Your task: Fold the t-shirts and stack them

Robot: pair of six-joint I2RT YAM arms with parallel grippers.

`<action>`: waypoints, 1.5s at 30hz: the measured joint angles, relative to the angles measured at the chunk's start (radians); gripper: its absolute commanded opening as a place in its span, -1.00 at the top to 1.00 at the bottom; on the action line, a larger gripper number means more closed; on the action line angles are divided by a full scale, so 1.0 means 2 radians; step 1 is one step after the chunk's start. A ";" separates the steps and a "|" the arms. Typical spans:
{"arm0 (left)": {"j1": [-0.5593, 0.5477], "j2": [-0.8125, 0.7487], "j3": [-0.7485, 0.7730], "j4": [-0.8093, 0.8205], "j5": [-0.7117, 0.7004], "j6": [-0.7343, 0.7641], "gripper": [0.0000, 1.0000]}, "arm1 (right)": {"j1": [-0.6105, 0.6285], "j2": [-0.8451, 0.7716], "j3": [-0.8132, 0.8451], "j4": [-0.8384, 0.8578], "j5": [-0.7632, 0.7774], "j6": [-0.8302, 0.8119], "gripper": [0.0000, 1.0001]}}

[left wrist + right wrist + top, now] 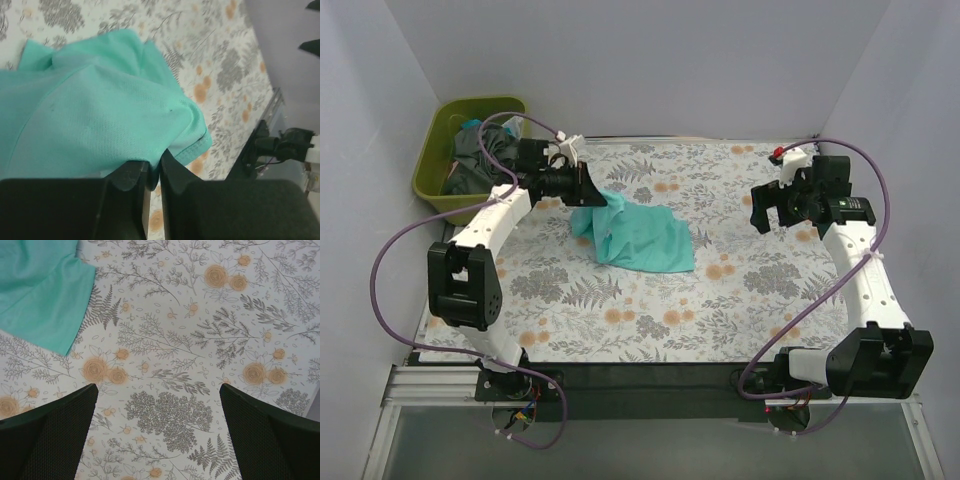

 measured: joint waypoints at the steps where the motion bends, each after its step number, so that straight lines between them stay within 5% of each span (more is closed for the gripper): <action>1: 0.002 0.001 -0.010 -0.010 -0.009 0.012 0.54 | 0.000 0.003 -0.001 -0.001 -0.007 -0.003 -0.97; 6: 0.023 0.001 -0.049 -0.046 -0.049 0.057 -0.15 | 0.009 0.030 -0.014 -0.010 -0.040 -0.016 -0.97; 10: 0.062 0.001 -0.046 -0.071 -0.076 0.089 -0.35 | 0.039 0.068 -0.026 -0.018 -0.058 -0.025 -0.83; 18: 0.073 -0.011 -0.031 -0.104 -0.120 0.147 -0.41 | 0.110 0.161 -0.020 -0.019 -0.091 -0.025 -0.51; 31: 0.163 -0.067 -0.045 -0.087 -0.103 0.119 -0.61 | 0.203 0.299 0.034 0.018 -0.096 0.004 -0.46; 38: 0.156 -0.059 -0.051 -0.095 -0.090 0.119 -0.56 | 0.222 0.339 0.062 0.056 -0.101 0.037 -0.63; 42: 0.156 -0.059 -0.052 -0.097 -0.089 0.115 -0.53 | 0.257 0.338 0.062 0.104 -0.088 0.065 -0.97; 45: 0.156 -0.059 -0.053 -0.096 -0.089 0.112 -0.53 | 0.292 0.350 0.079 0.118 -0.067 0.076 -0.96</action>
